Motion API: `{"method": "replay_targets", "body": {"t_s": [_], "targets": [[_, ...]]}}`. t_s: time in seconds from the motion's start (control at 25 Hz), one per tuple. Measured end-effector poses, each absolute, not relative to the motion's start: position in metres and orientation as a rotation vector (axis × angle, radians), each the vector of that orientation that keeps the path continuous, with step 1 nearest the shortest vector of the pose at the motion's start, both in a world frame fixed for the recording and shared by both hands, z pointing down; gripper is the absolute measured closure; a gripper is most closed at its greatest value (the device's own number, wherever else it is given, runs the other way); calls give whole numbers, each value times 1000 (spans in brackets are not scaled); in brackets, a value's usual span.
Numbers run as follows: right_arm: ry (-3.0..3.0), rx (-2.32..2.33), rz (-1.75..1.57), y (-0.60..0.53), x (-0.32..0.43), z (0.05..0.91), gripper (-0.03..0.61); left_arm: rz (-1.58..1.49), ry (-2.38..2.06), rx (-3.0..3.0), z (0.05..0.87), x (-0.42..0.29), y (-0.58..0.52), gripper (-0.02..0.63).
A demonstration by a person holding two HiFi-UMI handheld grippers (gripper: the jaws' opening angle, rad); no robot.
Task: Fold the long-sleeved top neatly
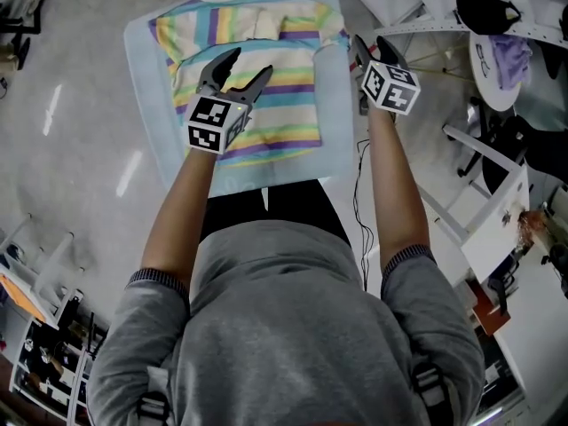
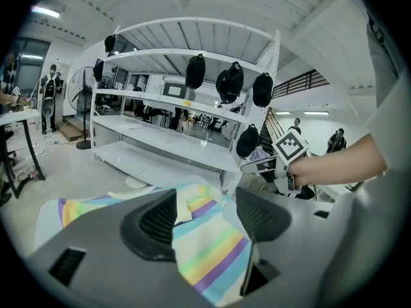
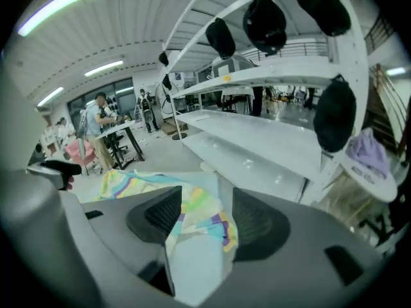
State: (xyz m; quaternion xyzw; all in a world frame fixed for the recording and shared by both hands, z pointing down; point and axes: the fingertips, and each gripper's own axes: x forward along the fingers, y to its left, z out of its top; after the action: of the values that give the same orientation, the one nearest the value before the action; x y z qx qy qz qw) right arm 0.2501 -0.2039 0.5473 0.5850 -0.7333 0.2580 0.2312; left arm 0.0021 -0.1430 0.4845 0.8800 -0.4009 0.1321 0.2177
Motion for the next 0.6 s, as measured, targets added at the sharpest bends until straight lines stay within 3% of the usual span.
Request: {"method": "replay_targets", "body": {"t_s": [0.32,0.6], "targets": [[-1922,1647,923,-222,246,604,314,383,-1087,2417,501,13,-148,310],[-1814,1633,1016,-236,246,663,362,401,-1081,2379,521,14,-153,310]]}}
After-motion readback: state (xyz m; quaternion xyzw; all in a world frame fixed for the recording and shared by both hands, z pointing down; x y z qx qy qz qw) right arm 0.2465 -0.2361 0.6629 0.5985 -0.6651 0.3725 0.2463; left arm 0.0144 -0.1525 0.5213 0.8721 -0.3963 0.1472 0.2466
